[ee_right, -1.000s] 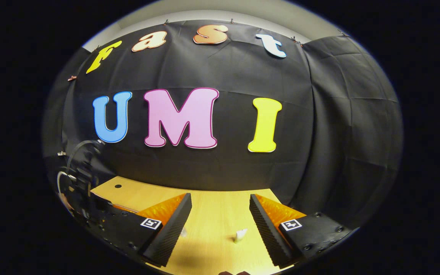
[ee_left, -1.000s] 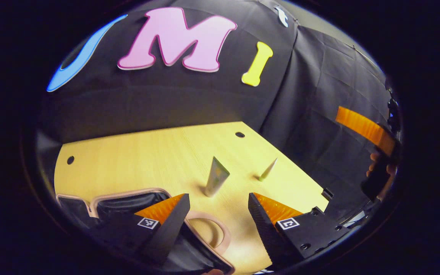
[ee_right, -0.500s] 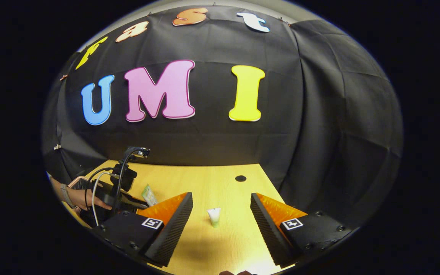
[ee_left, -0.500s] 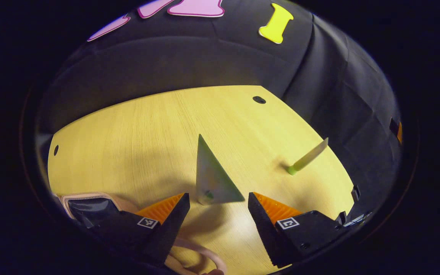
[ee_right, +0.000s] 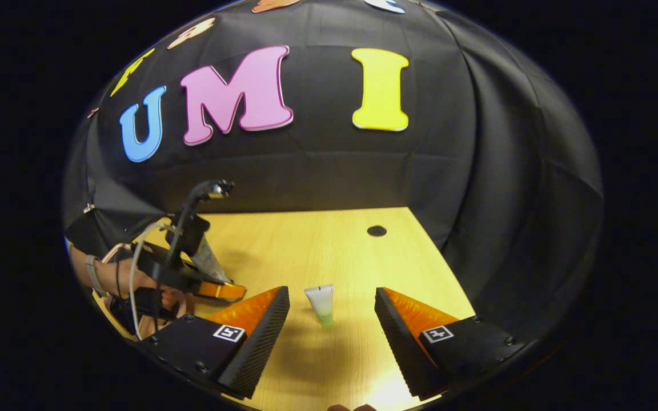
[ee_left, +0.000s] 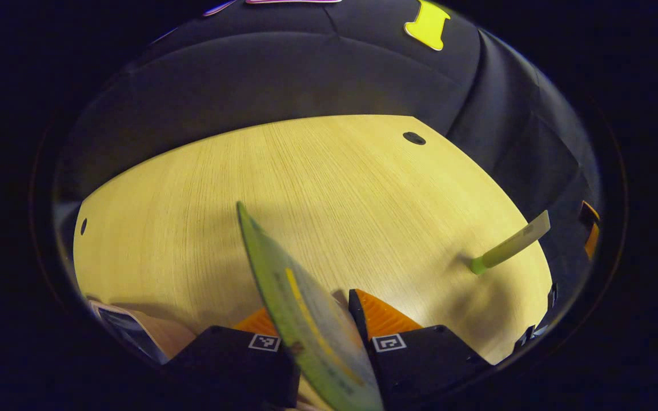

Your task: First open the suitcase, pack the skin care products into it, and then close the suitcase.

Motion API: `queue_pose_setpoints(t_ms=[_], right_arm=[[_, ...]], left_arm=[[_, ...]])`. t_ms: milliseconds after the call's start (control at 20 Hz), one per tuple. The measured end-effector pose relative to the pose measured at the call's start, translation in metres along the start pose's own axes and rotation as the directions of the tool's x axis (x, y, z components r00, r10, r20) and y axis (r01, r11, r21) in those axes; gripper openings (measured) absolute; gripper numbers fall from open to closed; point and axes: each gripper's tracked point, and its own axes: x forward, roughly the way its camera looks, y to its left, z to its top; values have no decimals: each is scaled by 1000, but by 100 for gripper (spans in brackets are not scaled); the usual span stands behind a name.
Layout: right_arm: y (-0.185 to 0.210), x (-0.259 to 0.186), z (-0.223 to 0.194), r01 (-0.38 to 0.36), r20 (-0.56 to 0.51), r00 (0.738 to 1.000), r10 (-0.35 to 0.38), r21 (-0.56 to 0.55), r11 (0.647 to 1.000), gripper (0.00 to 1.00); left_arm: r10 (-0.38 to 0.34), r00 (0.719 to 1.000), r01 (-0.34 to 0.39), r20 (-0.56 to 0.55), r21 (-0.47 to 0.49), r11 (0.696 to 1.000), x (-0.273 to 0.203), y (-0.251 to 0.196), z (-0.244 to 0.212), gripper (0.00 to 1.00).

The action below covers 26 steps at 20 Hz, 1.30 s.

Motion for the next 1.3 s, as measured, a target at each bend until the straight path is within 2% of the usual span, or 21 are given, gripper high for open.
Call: queue_pose_setpoints(t_ms=[50,100,250,550,600,700,800,850,900,950,1000,1050,1200,1300], right_arm=[[-3,10,-14,1,-37,999,-1,-1,1000,96],[-4,21,-26,1,-69,998,-1,1,1000,96],[2,46,-54,-22,-145,989,26,28,999,99],[21,91,-78,-67,-195,977,85,96,993,98],[21,98,-87,-56,-222,972,79,110,992,76],[21,100,-81,-39,-216,974,68,134,990,34],[28,89,-70,-62,-197,977,84,116,991,22],[37,75,-63,-81,-182,978,100,107,991,29],[51,62,-57,-114,-174,976,132,111,987,29],[64,50,-56,-145,-173,971,163,111,983,22],[81,38,-55,-179,-177,964,197,113,977,29],[99,25,-53,-210,-176,958,227,108,972,29],[153,-6,-39,-297,-156,936,314,126,947,29],[191,-25,-26,-360,-135,916,377,137,923,29]], left_arm=[[-23,1000,23,-12,2,1000,-8,-4,-2,42],[-44,999,44,-10,3,999,-19,-9,-1,39],[-80,996,79,36,24,997,-63,-15,12,39],[-69,996,68,56,21,997,-147,2,0,39],[-66,996,64,59,27,998,-155,7,-5,39],[-5,1000,5,28,9,1000,-172,35,-27,38],[37,999,-37,1,-47,998,-188,65,-50,38],[58,998,-59,-21,-72,996,-193,82,-59,39],[84,995,-88,-54,-85,992,-200,98,-72,39],[112,989,-120,-98,-85,989,-212,113,-88,39],[145,978,-159,-149,-87,983,-221,131,-107,38],[164,966,-186,-201,-98,978,-230,147,-127,39],[134,936,-203,-326,-187,961,-235,165,-166,39],[99,911,-198,-401,-214,956,-241,170,-192,39]])
